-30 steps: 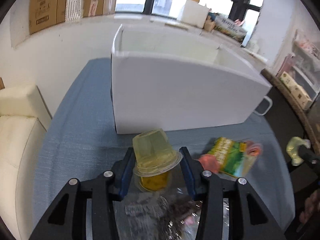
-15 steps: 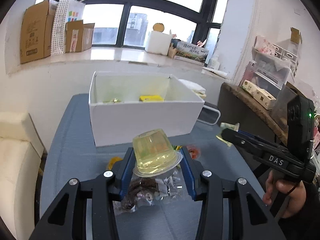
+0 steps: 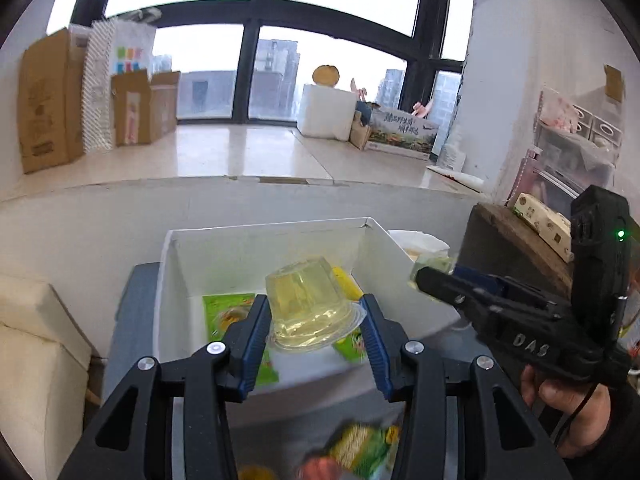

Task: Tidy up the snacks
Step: 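Lower both held jelly cups into the white box and open both grippers, then grasp the pink cartoon-lid jelly cup with the right gripper, then grasp the yellow jelly cup with the left gripper while the right gripper carries the pink cup, then drop the yellow and pink jelly cups into the white box with both grippers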

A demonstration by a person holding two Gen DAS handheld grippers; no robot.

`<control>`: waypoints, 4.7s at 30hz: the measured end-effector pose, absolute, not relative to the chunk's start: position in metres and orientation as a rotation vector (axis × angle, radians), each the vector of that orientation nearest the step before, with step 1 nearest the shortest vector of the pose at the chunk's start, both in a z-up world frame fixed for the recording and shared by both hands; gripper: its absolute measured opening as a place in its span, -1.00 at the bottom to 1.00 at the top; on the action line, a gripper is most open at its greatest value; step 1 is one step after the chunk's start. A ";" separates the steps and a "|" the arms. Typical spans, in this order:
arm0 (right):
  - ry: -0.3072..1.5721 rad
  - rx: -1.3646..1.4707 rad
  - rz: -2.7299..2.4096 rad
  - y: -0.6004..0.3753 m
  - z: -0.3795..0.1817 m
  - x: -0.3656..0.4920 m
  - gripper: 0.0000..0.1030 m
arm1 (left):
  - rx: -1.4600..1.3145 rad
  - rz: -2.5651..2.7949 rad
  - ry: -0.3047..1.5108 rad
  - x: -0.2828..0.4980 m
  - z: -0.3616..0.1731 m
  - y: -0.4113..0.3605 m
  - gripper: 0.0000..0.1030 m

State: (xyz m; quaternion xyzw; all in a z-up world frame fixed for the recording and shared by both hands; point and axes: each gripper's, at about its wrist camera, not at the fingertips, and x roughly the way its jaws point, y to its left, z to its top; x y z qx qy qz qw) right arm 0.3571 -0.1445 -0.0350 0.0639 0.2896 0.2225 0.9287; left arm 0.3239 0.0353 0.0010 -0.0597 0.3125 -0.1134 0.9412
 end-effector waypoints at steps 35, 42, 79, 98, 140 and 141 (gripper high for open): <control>0.701 0.223 0.419 -0.182 -0.116 0.217 1.00 | -0.173 -0.143 0.731 0.149 -0.073 0.052 1.00; 0.782 0.310 0.385 -0.194 -0.149 0.215 1.00 | -0.198 -0.153 0.765 0.127 -0.094 0.045 1.00; 0.764 0.297 0.272 -0.172 -0.148 0.258 -0.04 | -0.169 -0.109 0.834 0.168 -0.118 0.065 1.00; 0.698 0.287 0.333 -0.185 -0.117 0.199 -0.04 | -0.087 -0.160 0.879 0.244 -0.146 0.072 -0.29; 0.621 0.032 0.396 -0.128 -0.048 0.378 0.17 | -0.075 -0.215 0.684 0.354 -0.031 0.050 0.54; 0.635 0.017 0.393 -0.128 -0.051 0.381 0.41 | -0.075 -0.210 0.688 0.354 -0.032 0.050 1.00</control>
